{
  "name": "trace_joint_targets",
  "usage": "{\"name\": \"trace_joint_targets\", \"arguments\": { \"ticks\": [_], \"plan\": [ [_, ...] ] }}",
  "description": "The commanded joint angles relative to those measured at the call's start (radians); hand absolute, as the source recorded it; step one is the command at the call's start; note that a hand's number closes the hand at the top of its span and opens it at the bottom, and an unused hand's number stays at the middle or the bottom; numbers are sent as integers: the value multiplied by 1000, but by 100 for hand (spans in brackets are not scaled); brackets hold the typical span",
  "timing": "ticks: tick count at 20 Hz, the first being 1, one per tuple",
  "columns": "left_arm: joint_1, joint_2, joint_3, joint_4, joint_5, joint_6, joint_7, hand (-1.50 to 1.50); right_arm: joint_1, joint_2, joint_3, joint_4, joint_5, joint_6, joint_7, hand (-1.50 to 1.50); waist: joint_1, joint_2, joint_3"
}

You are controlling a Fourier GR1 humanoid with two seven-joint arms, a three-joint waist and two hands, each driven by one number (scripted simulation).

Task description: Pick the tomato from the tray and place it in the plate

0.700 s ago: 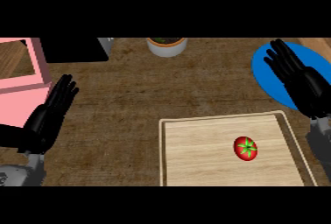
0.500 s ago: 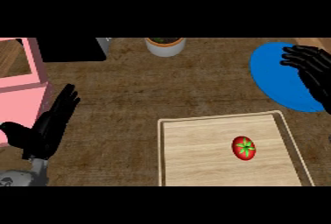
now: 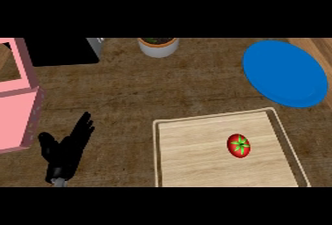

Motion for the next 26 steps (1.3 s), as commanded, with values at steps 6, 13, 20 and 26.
{"name": "trace_joint_targets", "arguments": {
  "ticks": [6,13,20,26],
  "plan": [
    [27,-19,-32,-37,-39,-13,52,0,435,100,-58,-374,56,-20,-65,-150,48,3,-1],
    [-47,-55,-31,31,-47,-2,43,0,496,-162,83,-493,197,151,281,-150,54,11,-5],
    [-29,-54,-26,-12,-54,-6,69,0,459,-208,204,-678,372,182,649,-150,75,9,-3],
    [-91,-59,29,132,-64,-65,3,0,305,-106,382,-659,538,215,837,-150,71,10,-2]
  ]
}}
